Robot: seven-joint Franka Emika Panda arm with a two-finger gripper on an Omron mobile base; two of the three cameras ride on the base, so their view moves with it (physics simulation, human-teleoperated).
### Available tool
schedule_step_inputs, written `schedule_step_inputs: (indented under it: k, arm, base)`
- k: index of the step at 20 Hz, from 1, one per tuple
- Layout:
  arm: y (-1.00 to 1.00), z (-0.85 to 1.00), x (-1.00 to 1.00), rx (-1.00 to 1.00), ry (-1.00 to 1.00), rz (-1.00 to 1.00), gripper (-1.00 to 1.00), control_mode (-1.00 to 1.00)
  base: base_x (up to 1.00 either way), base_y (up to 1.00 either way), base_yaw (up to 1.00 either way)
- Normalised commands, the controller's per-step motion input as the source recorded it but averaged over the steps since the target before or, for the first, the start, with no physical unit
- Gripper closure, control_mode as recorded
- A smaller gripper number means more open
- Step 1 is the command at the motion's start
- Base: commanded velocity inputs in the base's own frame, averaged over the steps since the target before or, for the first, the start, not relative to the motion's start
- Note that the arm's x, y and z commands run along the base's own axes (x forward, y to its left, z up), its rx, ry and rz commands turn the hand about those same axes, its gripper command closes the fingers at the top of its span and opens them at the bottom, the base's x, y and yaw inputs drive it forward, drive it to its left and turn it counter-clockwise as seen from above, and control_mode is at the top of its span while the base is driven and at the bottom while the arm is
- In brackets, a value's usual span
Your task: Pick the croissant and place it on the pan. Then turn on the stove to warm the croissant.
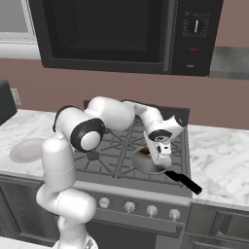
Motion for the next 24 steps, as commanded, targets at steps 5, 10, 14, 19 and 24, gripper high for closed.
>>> schedule_step_inputs:
  k: [5, 10, 14, 19, 24]
  arm:
    - [-0.34, -0.25, 0.00, 0.00, 0.00, 0.00, -1.00, -1.00]
    - [-0.15, -0.13, -0.23, 0.00, 0.00, 0.00, -1.00, -1.00]
    - [0.17, -0.01, -0.45, 0.00, 0.00, 0.00, -1.00, -1.00]
    - [0.44, 0.00, -0.39, 0.00, 0.00, 0.00, -1.00, -1.00]
    - [0.26, 0.57, -0.02, -0.01, 0.11, -0.02, -1.00, -1.00]
  base:
    - [0.00, 0.00, 0.00]
    - [0.00, 0.00, 0.00]
    - [0.00, 0.00, 0.00]
    - [0.00, 0.00, 0.00]
    - [0.00, 0.00, 0.00]
